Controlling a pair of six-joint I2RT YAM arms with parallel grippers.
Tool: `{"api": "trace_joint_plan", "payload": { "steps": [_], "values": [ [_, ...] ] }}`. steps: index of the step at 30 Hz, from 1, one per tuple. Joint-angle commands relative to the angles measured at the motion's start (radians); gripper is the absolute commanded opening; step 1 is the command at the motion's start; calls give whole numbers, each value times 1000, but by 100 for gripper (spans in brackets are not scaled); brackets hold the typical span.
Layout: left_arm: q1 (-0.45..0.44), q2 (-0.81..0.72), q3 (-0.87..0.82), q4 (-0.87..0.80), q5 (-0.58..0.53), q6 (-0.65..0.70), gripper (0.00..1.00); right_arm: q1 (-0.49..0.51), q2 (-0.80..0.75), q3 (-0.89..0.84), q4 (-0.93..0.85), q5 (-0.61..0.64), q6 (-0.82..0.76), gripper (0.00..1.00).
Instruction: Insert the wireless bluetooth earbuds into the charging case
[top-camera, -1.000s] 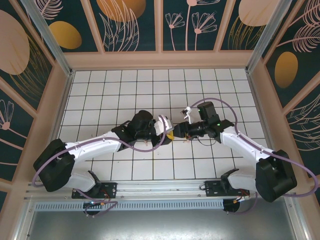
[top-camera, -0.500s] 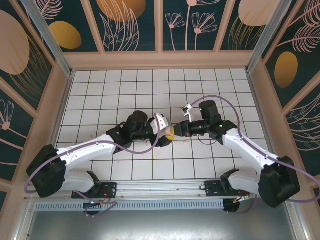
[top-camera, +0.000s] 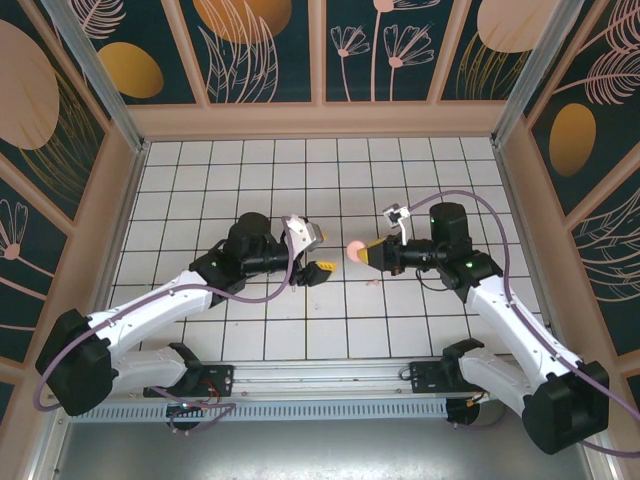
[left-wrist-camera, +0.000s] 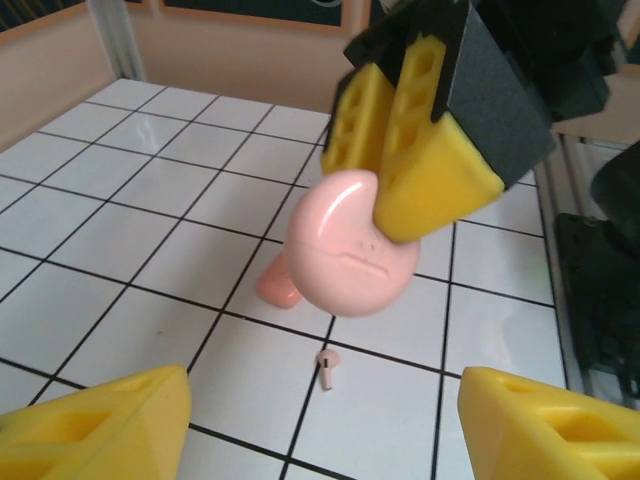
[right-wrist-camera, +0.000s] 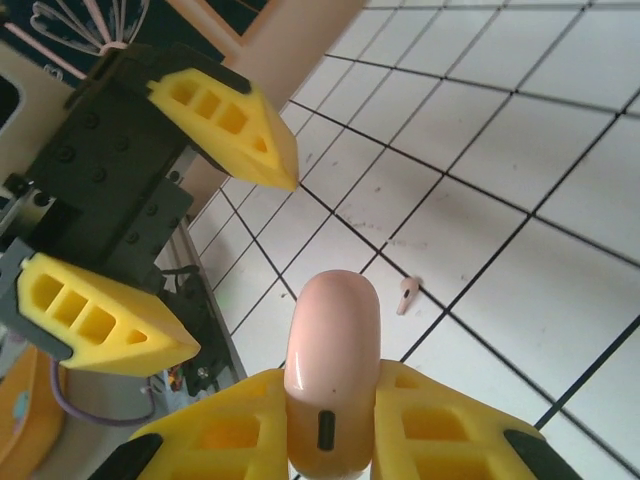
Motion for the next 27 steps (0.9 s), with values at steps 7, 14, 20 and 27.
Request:
{"api": "trace_joint_plan", "payload": {
  "steps": [7, 14, 20, 27],
  "values": [
    [5, 72, 91, -122, 171, 77, 66, -24, -13, -1, 65, -208, -255, 20],
    [4, 69, 35, 81, 221, -42, 58, -23, -70, -68, 166, -258, -291, 20],
    [3, 45, -61, 340, 230, -173, 60, -24, -114, -130, 311, -294, -242, 21],
    [5, 91, -64, 439, 342, -236, 65, -17, -111, -162, 426, -330, -173, 21]
  ]
}}
